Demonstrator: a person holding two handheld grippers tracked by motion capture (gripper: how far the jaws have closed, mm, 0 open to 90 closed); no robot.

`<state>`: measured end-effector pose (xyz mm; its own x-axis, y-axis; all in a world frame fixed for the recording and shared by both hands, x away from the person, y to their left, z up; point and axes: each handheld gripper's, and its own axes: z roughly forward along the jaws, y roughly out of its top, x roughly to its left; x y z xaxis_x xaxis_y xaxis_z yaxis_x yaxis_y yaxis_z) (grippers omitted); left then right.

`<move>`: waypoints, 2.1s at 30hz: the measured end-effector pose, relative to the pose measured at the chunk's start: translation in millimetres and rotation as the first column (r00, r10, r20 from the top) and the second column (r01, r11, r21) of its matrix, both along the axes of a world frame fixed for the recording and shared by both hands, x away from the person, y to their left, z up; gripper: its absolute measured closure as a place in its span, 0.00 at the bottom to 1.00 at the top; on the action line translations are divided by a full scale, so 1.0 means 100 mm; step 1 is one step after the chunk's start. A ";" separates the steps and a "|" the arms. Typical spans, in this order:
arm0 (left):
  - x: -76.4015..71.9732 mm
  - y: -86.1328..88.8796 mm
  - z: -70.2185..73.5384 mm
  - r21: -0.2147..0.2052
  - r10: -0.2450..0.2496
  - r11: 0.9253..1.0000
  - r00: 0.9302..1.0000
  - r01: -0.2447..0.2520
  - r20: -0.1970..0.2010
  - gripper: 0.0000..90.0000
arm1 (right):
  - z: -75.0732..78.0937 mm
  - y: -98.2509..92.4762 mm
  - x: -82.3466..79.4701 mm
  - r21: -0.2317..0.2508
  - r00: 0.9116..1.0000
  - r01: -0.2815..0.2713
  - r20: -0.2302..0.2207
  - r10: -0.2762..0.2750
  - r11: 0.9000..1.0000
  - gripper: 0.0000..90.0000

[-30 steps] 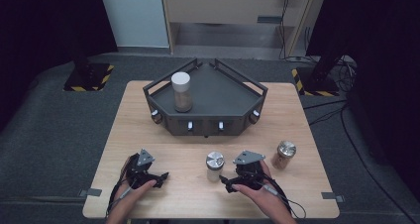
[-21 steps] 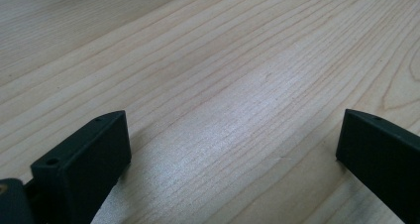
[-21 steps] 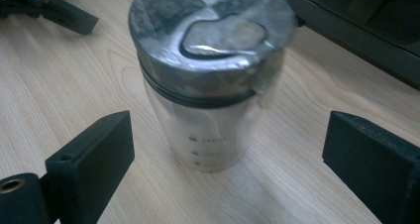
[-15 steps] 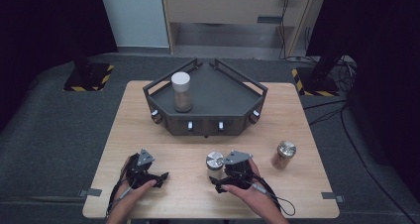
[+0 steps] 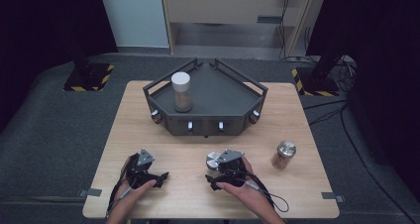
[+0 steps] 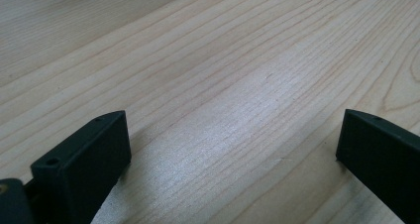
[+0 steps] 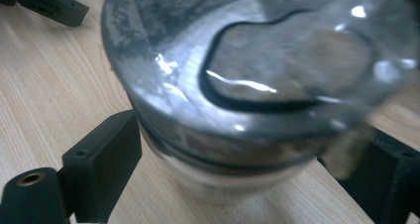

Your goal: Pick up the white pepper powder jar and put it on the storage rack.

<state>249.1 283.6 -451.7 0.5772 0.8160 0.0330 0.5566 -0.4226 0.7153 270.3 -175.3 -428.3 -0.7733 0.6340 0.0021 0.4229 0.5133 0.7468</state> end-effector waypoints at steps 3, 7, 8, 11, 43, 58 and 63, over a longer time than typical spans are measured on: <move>0.00 0.00 0.00 0.000 0.000 1.000 1.000 0.000 0.000 0.00 | -0.03 0.04 0.02 -0.006 1.000 -0.002 -0.002 0.002 1.000 0.16; 0.00 0.00 0.00 0.000 0.000 1.000 1.000 0.000 0.000 0.00 | -0.05 0.06 0.03 -0.010 1.000 0.004 0.002 -0.004 1.000 0.21; 0.00 0.00 0.00 0.000 0.000 1.000 1.000 0.000 0.000 0.00 | -0.05 0.06 0.03 -0.009 1.000 0.005 0.004 -0.005 1.000 0.22; 0.00 0.00 0.00 0.000 0.000 1.000 1.000 0.000 0.000 0.00 | -0.05 0.06 0.04 -0.004 1.000 0.006 0.004 -0.006 1.000 0.25; 0.00 -0.01 0.00 0.001 0.002 1.000 1.000 -0.002 0.000 0.00 | 0.34 -0.03 -0.03 -0.016 0.998 0.007 0.069 -0.006 1.000 0.34; 0.01 -0.01 0.00 0.001 0.002 1.000 1.000 -0.002 0.000 0.00 | 0.77 -0.16 0.04 0.017 0.995 0.051 0.089 -0.052 0.999 0.34; 0.01 -0.01 0.00 0.001 0.001 1.000 1.000 -0.001 0.000 0.00 | 0.88 -0.14 0.06 0.005 0.994 0.050 0.101 -0.051 0.999 0.34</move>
<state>250.4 283.0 -451.5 0.5760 0.8168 0.0335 0.5575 -0.4225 0.7146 275.8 -189.8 -340.5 -0.7366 0.6724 -0.0724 0.3709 0.4911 0.7882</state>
